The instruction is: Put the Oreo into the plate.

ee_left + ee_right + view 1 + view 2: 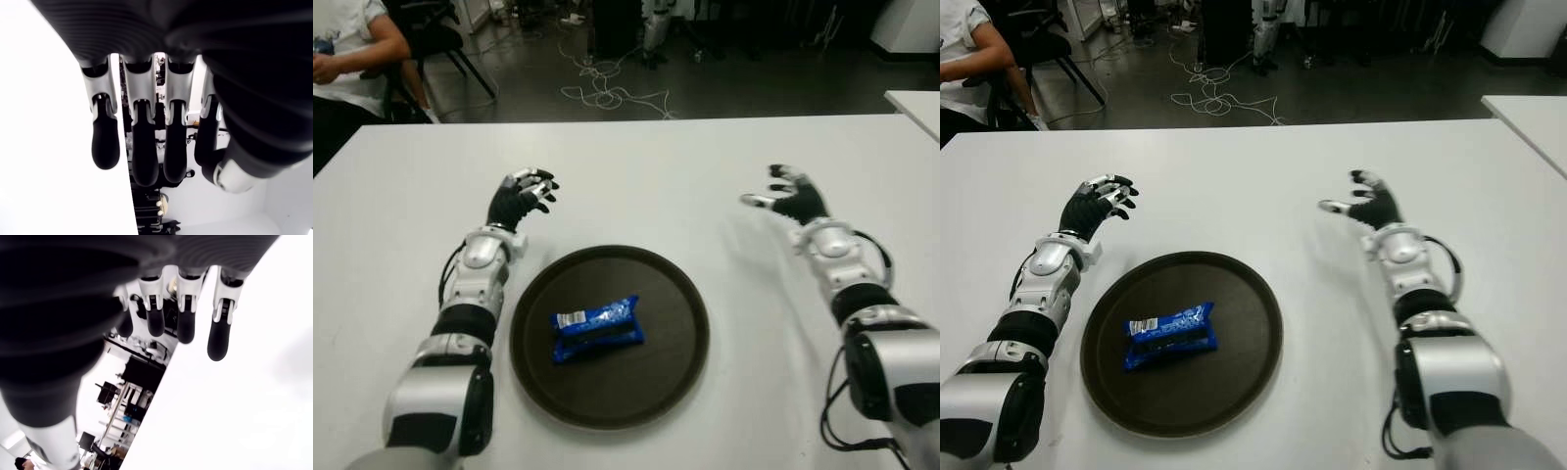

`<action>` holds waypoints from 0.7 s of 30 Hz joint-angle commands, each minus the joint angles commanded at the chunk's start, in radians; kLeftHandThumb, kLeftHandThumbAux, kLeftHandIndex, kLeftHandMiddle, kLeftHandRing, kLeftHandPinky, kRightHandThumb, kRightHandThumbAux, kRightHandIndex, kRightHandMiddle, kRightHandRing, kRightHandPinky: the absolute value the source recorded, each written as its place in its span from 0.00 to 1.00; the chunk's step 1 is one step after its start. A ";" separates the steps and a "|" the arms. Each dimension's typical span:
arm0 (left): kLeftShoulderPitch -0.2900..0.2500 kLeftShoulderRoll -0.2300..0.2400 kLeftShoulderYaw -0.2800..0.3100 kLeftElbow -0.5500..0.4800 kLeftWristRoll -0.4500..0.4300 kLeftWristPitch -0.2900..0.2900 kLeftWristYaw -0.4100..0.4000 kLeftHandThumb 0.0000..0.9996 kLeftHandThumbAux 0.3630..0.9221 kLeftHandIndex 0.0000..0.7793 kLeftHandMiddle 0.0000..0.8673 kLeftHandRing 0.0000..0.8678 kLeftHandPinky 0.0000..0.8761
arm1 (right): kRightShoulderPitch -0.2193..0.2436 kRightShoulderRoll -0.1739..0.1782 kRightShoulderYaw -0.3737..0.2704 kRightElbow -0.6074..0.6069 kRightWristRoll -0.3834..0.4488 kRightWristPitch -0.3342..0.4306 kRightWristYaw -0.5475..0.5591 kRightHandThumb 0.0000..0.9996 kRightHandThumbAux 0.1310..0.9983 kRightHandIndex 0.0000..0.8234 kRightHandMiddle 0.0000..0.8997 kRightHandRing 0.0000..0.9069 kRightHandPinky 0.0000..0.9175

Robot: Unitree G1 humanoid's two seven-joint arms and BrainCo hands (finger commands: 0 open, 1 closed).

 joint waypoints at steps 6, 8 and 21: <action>0.000 0.002 0.001 0.002 0.001 0.006 0.005 0.83 0.55 0.54 0.53 0.58 0.64 | 0.003 0.003 0.022 -0.003 -0.018 -0.014 -0.019 0.00 0.77 0.26 0.31 0.33 0.35; -0.001 0.002 0.001 0.003 0.002 0.005 0.005 0.83 0.55 0.54 0.53 0.58 0.64 | 0.004 0.003 0.027 -0.003 -0.024 -0.017 -0.023 0.00 0.78 0.27 0.31 0.33 0.35; -0.002 0.005 -0.002 0.015 0.011 -0.012 0.009 0.83 0.55 0.54 0.54 0.58 0.65 | 0.007 0.004 0.045 -0.002 -0.038 -0.027 -0.043 0.00 0.78 0.26 0.32 0.34 0.37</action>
